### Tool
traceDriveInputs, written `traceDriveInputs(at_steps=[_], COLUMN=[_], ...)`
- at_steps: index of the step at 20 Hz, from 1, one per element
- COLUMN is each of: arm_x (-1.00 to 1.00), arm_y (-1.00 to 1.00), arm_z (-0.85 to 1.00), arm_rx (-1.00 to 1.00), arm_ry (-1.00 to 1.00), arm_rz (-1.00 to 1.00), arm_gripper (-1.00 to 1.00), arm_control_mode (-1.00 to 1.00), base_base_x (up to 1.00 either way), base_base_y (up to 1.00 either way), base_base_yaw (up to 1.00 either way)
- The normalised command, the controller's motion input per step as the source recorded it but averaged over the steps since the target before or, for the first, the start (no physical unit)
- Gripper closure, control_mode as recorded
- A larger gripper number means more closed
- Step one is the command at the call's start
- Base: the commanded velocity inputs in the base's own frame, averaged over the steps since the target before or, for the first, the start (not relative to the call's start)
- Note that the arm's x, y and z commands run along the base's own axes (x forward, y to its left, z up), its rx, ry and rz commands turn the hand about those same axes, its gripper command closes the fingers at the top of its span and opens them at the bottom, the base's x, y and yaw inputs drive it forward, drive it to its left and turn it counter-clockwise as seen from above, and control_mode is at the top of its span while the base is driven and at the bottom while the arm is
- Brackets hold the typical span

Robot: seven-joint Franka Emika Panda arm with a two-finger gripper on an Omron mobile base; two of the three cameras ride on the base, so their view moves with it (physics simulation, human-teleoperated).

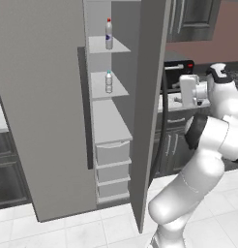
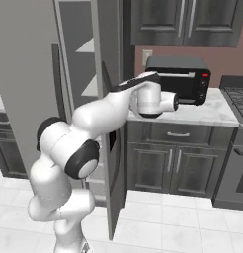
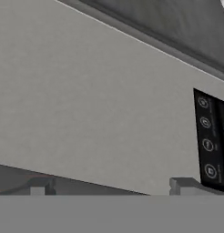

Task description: Take the bottled waters from the counter and place them in the freezer to freeze. Close the freezer door after placing the bottles.

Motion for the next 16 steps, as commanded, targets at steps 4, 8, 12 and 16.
traceDriveInputs(at_steps=[4, 8, 12, 16], arm_x=[0.31, 0.00, -0.12, -0.02], arm_y=[0.57, 0.96, 1.00, 1.00], arm_z=[0.00, 0.00, 0.00, 0.00], arm_rx=[0.02, -0.03, -0.09, -0.09], arm_ry=[0.00, 0.00, 0.00, -0.08], arm_rz=[0.03, 0.10, 0.13, 0.13], arm_gripper=[-1.00, -1.00, -1.00, -1.00], arm_control_mode=[-1.00, -1.00, -1.00, -1.00], base_base_x=[0.00, 0.00, 0.00, 0.00], base_base_y=[0.00, 0.00, 0.00, 0.00], base_base_yaw=[0.00, 0.00, 0.00, 0.00])
